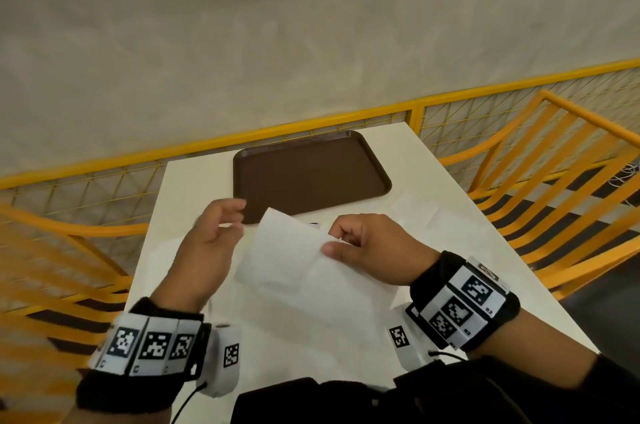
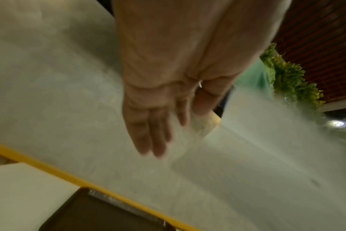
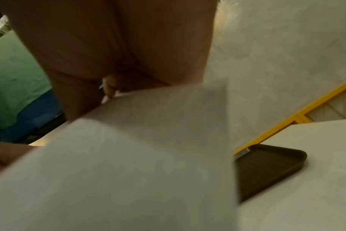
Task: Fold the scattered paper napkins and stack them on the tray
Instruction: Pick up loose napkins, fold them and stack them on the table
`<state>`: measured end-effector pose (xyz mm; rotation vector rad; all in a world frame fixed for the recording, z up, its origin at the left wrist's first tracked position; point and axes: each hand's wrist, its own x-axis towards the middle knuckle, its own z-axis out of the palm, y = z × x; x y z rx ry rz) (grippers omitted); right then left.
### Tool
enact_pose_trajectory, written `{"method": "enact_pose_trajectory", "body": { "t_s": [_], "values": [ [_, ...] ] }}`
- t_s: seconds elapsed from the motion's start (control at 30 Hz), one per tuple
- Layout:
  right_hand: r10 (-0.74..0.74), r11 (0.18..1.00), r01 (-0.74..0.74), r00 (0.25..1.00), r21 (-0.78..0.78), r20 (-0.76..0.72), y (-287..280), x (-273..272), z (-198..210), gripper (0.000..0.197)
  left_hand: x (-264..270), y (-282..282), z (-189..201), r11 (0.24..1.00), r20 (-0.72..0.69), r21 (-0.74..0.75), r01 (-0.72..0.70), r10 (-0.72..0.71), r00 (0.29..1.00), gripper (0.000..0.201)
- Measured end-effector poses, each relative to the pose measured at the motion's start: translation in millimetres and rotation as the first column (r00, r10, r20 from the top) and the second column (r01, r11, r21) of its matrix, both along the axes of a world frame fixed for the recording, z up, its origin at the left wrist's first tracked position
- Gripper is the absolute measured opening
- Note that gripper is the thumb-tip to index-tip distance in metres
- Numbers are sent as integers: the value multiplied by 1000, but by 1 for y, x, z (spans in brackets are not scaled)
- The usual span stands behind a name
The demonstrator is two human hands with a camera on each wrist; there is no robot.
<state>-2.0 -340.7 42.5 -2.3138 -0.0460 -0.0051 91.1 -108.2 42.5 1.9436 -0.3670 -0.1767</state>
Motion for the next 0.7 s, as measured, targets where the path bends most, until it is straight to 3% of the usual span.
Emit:
{"method": "enact_pose_trajectory", "body": {
  "t_s": [0.03, 0.07, 0.13, 0.23, 0.27, 0.33, 0.47, 0.57, 0.6, 0.7],
  "values": [
    [-54, 998, 55, 998, -44, 26, 1, 0, -3, 20, -4, 0, -4, 992, 70, 45, -116, 112, 991, 15],
    [-96, 992, 101, 993, -80, 63, 3, -1, -7, 20, -9, -1, -7, 988, 72, 60, -141, 137, 988, 15],
    [-125, 980, 143, 983, -138, 134, 10, -1, -13, 20, -24, -7, -10, 998, -125, 61, 32, -24, 992, 26],
    [-30, 985, 62, 982, -164, 188, 30, 0, -22, 16, -41, -18, -25, 918, -371, 84, 387, -331, 867, 54],
    [24, 988, 6, 982, -154, 187, 37, 0, -26, 14, -44, -21, -31, 903, -413, 34, 428, -377, 829, 54],
    [146, 984, -129, 980, -125, 135, 48, -1, -34, 18, -43, -24, -42, 916, -457, -124, 381, -393, 798, 48],
    [252, 967, -251, 967, -52, 22, 50, -1, -49, 34, -32, -11, -59, 965, -543, -229, 128, -235, 806, 26],
    [206, 978, -207, 978, -30, -31, 36, -5, -58, 25, -7, 15, -80, 994, -538, -78, -79, 25, 842, 21],
    [193, 980, -194, 980, -34, -43, 29, -9, -61, 20, 5, 25, -86, 992, -478, 26, -126, 123, 869, 25],
    [158, 986, -163, 983, -45, -91, 10, -21, -69, 16, 49, 67, -103, 931, -291, 293, -217, 303, 907, 65]
  ]
}}
